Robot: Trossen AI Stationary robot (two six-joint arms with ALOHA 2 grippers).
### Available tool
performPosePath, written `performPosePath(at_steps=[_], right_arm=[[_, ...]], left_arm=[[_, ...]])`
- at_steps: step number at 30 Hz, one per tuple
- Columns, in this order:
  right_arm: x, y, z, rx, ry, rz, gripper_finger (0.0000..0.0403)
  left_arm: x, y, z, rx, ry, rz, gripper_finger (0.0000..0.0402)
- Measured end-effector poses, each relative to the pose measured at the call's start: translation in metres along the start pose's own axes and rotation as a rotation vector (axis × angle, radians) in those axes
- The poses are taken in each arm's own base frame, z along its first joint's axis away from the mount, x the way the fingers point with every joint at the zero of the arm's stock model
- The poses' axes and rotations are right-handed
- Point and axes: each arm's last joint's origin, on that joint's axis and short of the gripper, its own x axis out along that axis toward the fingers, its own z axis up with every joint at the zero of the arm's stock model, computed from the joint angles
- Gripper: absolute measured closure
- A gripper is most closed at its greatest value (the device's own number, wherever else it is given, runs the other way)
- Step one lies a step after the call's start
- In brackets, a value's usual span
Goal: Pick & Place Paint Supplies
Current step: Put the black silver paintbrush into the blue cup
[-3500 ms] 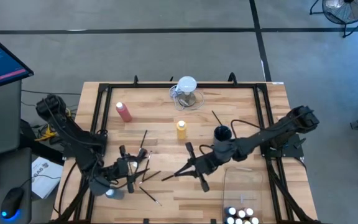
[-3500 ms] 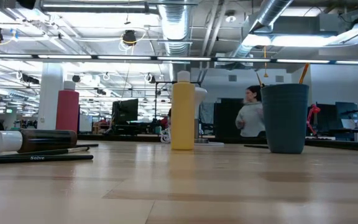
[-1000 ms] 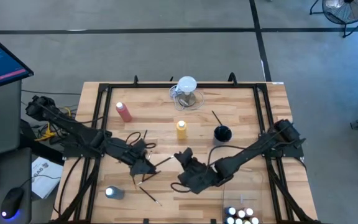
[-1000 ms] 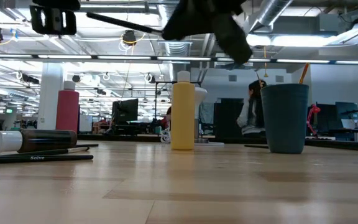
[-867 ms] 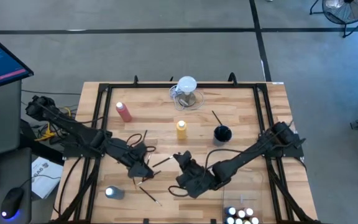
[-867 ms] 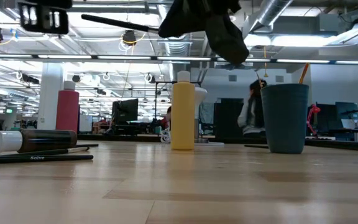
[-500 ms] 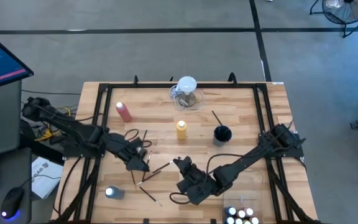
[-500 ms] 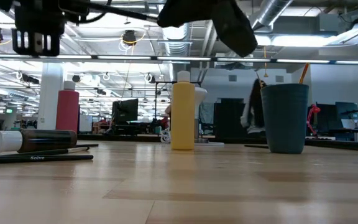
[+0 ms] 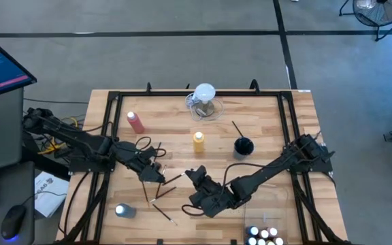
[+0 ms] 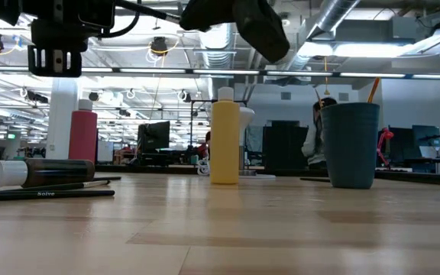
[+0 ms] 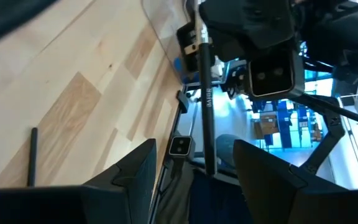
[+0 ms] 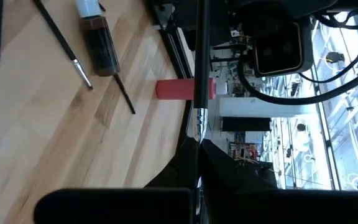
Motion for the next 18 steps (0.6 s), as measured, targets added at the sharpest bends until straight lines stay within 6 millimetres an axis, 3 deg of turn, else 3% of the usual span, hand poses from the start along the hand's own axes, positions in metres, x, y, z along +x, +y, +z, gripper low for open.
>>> performPosePath(at_steps=[18], right_arm=[[0.021,-0.009,-0.009,0.049,0.016,0.004,0.0403]], left_arm=[[0.000,-0.001,0.001,0.004,-0.006,-0.015,0.0217]])
